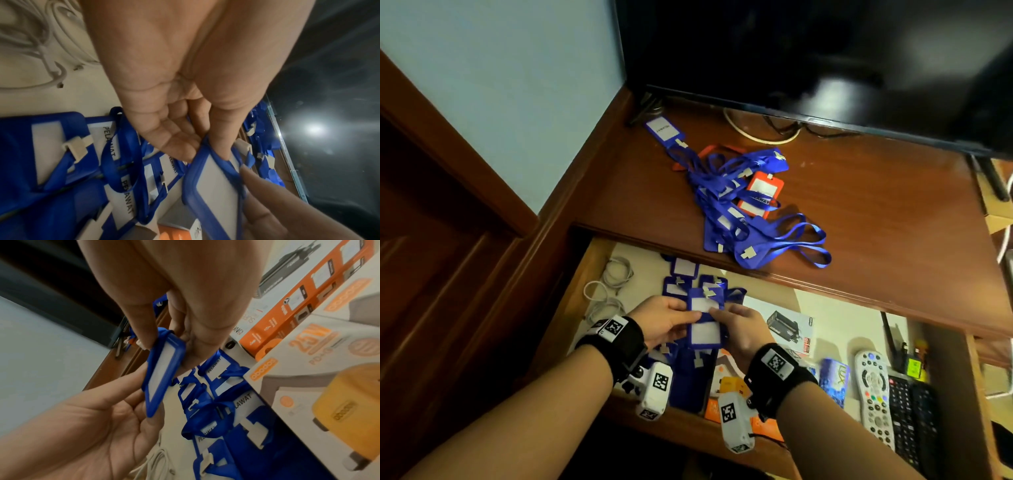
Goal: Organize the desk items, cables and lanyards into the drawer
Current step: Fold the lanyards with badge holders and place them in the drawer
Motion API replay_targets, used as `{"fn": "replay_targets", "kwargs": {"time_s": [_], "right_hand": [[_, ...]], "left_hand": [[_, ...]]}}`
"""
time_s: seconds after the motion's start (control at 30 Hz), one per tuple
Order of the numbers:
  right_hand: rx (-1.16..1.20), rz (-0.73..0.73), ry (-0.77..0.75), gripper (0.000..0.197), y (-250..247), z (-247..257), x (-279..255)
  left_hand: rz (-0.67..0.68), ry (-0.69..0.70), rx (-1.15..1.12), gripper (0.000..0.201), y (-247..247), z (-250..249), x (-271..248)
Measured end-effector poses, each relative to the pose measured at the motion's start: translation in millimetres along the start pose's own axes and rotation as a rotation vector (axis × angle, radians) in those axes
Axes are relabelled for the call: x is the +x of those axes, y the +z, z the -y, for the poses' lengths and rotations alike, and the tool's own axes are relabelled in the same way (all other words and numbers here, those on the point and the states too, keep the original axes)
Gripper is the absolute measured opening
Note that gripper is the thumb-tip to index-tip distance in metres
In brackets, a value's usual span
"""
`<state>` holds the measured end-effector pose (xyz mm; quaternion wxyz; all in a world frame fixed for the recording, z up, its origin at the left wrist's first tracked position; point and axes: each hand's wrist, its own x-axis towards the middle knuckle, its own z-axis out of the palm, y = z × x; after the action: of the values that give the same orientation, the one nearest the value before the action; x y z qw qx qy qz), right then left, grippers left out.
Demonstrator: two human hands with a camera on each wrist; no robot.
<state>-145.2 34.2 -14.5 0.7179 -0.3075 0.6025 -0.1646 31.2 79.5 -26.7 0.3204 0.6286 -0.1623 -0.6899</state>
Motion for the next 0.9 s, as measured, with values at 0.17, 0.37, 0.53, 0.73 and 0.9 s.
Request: {"fn": "replay_targets", "kwargs": {"time_s": [0.17, 0.37, 0.53, 0.73, 0.9], "right_hand": [[-0.133, -0.103, -0.017, 0.034, 10, -14, 38], [-0.208, -0.317, -0.021, 0.057, 15, -24, 115], [-0.116, -0.394, 0.000, 0.042, 19, -21, 153], [-0.068, -0.399, -0.075, 0.030, 29, 3, 126], [-0.332, -0.413, -0.126, 0.034, 24, 28, 106]], "left_hand": [[-0.115, 0.089, 0.085, 0.012, -15, 1, 9], [-0.281, 0.183, 0.756, 0.019, -42, 4, -10], [0.169, -0.048, 1.315, 0.059, -45, 35, -59], [0.321, -0.059, 1.423, 0.067, -62, 66, -82], [0.272, 0.019, 1.445, 0.056, -58, 69, -91]]}}
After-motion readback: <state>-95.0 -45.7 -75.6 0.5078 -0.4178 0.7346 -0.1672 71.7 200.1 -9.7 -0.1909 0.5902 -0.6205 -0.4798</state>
